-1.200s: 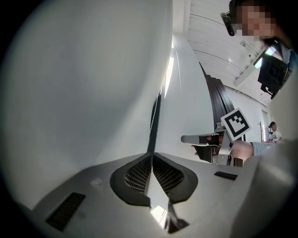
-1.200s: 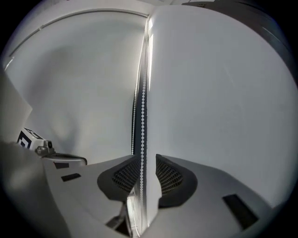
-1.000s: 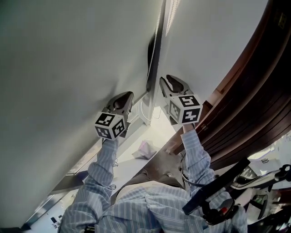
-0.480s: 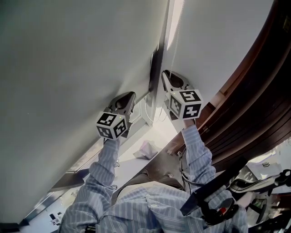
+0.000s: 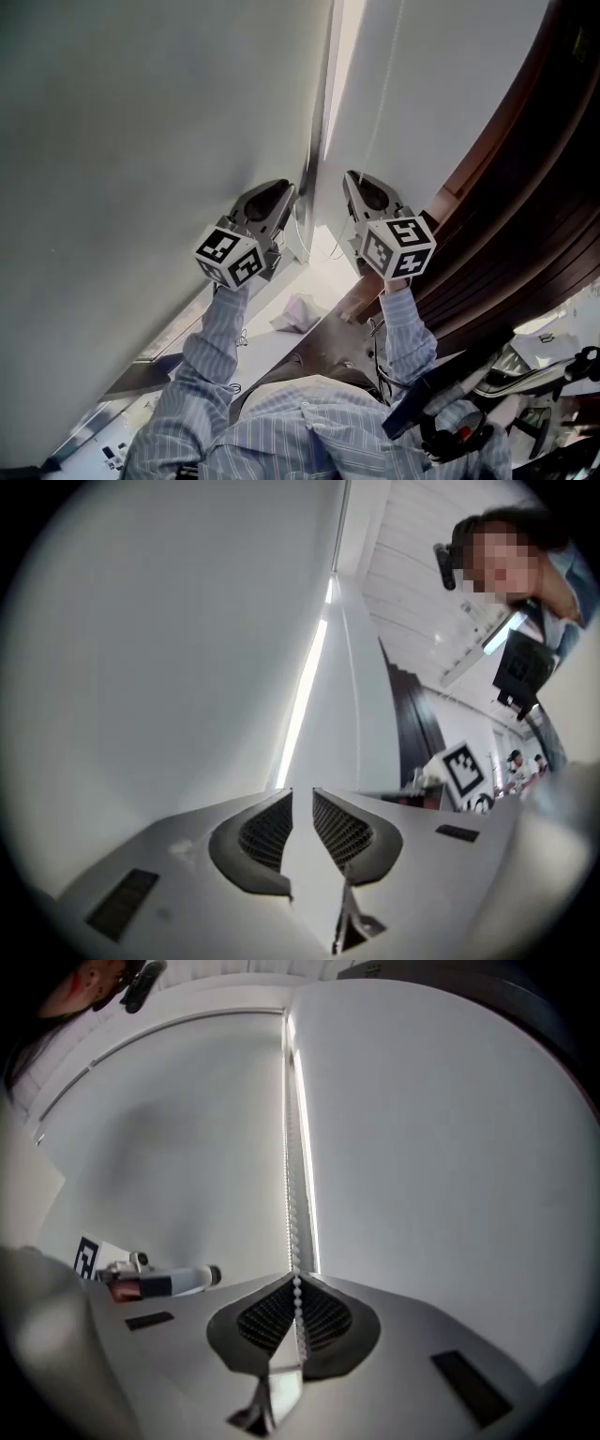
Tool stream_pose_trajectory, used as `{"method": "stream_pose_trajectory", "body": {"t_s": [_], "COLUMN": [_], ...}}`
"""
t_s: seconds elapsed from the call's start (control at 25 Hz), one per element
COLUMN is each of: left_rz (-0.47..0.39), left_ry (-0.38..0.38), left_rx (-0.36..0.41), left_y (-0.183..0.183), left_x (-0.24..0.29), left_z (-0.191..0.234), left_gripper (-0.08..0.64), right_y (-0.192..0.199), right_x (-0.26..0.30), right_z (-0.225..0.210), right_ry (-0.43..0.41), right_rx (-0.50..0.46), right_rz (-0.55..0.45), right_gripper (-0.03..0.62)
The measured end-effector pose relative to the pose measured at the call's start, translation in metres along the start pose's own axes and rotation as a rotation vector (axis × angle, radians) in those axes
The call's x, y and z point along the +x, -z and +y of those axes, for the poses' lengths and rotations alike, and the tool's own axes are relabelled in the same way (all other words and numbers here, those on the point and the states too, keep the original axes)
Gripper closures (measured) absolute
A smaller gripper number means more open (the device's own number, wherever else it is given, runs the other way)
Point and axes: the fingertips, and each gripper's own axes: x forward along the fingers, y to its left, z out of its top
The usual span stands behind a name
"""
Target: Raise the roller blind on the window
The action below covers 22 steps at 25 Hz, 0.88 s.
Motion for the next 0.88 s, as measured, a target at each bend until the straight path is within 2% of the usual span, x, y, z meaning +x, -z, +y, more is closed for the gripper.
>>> {"method": "stream_pose_trajectory", "body": {"t_s": [0.08, 0.12, 0.2, 0.28, 0.4, 0.52, 0.56, 0.6, 0.76, 0.88], "left_rz": [-0.043, -0.047, -0.038, -0.022, -0.007, -0.028, -0.033, -0.035, -0.005, 0.034], "left_ry": [0.129, 0.190, 0.282, 0.324, 0.353, 0.398, 0.403, 0.402, 0.371, 0.316], "left_rx": [-0.033, -0.046, -0.050, -0.014, 0.020, -0.034, -0.037, -0.030, -0.019, 0.010], "left_y": [-0.027, -0.039, -0.060, -0.071, -0.077, -0.084, -0.087, -0.089, -0.088, -0.073], "left_x": [0.019, 0.030, 0.053, 0.076, 0.099, 0.104, 0.103, 0.103, 0.103, 0.099], "left_z": [-0.030, -0.044, -0.067, -0.081, -0.088, -0.100, -0.104, -0.106, -0.109, -0.102], "left_gripper": [0.438, 0.414, 0.391, 0.390, 0.391, 0.400, 0.444, 0.541, 0.551, 0.552], "right_y": [0.010, 0.015, 0.022, 0.028, 0.034, 0.039, 0.040, 0.039, 0.038, 0.031], "right_x": [-0.005, -0.007, -0.010, -0.012, -0.010, -0.014, -0.016, -0.019, -0.031, -0.048], "right_z": [0.000, 0.001, 0.002, 0.004, 0.009, 0.012, 0.012, 0.013, 0.014, 0.010], "right_ry": [-0.027, -0.039, -0.050, -0.050, -0.058, -0.070, -0.073, -0.076, -0.064, 0.018], "right_rx": [0.062, 0.087, 0.114, 0.114, 0.106, 0.102, 0.102, 0.102, 0.088, -0.011], "right_rz": [0.020, 0.026, 0.035, 0.048, 0.064, 0.078, 0.082, 0.085, 0.080, 0.038], "right_gripper": [0.588, 0.589, 0.588, 0.588, 0.589, 0.588, 0.588, 0.589, 0.588, 0.583]}}
